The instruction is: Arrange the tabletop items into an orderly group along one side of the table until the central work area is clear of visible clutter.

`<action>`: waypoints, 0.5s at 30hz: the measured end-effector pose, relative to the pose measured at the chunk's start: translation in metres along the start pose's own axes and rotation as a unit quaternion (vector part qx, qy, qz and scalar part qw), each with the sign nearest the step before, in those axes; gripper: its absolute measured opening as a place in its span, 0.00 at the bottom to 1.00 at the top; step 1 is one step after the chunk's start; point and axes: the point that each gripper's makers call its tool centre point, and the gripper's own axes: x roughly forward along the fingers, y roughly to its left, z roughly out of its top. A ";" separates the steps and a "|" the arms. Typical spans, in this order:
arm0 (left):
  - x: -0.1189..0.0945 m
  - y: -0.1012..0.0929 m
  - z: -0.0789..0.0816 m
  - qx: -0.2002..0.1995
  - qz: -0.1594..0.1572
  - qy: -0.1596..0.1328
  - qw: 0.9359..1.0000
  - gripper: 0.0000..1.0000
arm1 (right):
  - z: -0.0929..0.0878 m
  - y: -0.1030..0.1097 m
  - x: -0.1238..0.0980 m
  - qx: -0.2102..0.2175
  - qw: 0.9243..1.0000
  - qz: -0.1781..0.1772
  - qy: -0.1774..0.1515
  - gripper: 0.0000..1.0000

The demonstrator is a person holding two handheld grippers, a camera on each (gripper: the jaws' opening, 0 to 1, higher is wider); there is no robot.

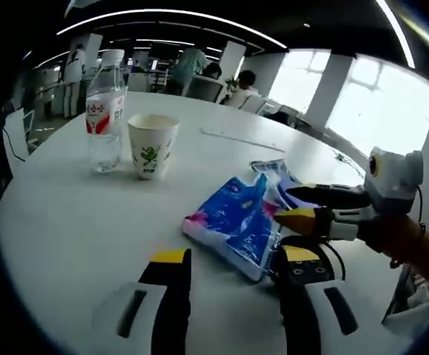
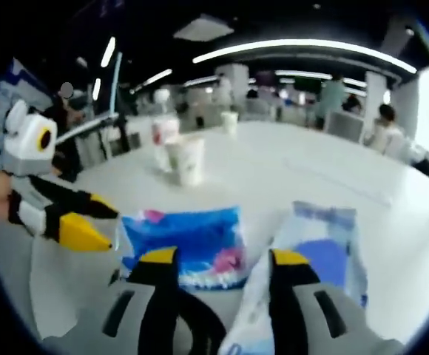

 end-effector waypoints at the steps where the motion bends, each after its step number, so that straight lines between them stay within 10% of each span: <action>1: 0.001 -0.002 -0.002 0.005 -0.002 0.006 1.000 0.42 | -0.001 -0.001 0.002 -0.008 1.000 -0.004 0.001 0.40; 15: 0.005 -0.003 -0.012 -0.013 0.006 0.027 1.000 0.17 | -0.002 -0.008 0.016 -0.023 0.999 -0.022 0.003 0.10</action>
